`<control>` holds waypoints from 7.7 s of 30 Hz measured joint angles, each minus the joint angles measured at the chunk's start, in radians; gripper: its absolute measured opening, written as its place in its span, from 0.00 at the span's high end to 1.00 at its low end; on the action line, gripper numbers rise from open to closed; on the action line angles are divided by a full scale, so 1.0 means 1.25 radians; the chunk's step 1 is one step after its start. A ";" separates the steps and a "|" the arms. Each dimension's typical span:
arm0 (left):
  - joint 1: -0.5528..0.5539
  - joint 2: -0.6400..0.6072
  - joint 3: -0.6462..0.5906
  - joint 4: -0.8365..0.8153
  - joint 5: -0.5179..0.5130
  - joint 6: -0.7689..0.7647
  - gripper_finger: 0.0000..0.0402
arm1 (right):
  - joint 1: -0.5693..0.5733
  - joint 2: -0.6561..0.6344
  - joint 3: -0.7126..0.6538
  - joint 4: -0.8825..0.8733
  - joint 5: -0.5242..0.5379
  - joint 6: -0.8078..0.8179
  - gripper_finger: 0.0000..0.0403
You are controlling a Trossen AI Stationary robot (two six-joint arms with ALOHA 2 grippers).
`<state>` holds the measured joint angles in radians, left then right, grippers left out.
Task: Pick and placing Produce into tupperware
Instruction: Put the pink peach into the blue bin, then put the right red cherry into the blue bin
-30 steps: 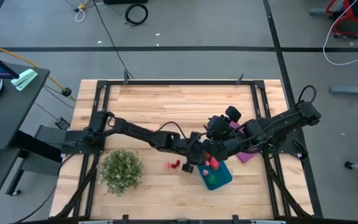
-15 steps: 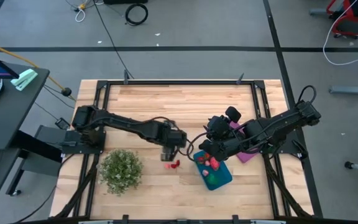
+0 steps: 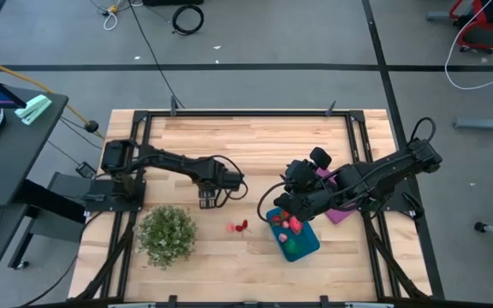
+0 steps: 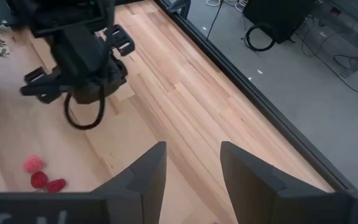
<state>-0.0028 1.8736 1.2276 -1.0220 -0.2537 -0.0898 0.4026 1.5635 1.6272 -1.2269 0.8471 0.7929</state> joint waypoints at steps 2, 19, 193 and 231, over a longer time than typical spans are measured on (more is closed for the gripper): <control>0.016 0.000 -0.024 0.008 -0.018 -0.001 0.58 | 0.000 0.000 0.000 0.000 0.000 0.000 0.60; 0.067 0.000 -0.083 0.124 -0.051 0.044 0.60 | 0.000 0.000 0.000 0.000 0.000 -0.002 0.60; 0.117 -0.613 0.224 -0.205 -0.430 -0.057 0.82 | -0.189 0.356 -0.325 0.919 -0.652 -0.623 0.60; 0.117 -0.609 0.215 -0.209 -0.431 -0.058 0.85 | -0.211 0.390 -0.324 0.920 -0.680 -0.587 0.61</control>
<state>0.1438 1.1118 1.4967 -1.2829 -0.7921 -0.1627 0.1383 2.0514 1.2217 -0.0771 -0.0024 0.0588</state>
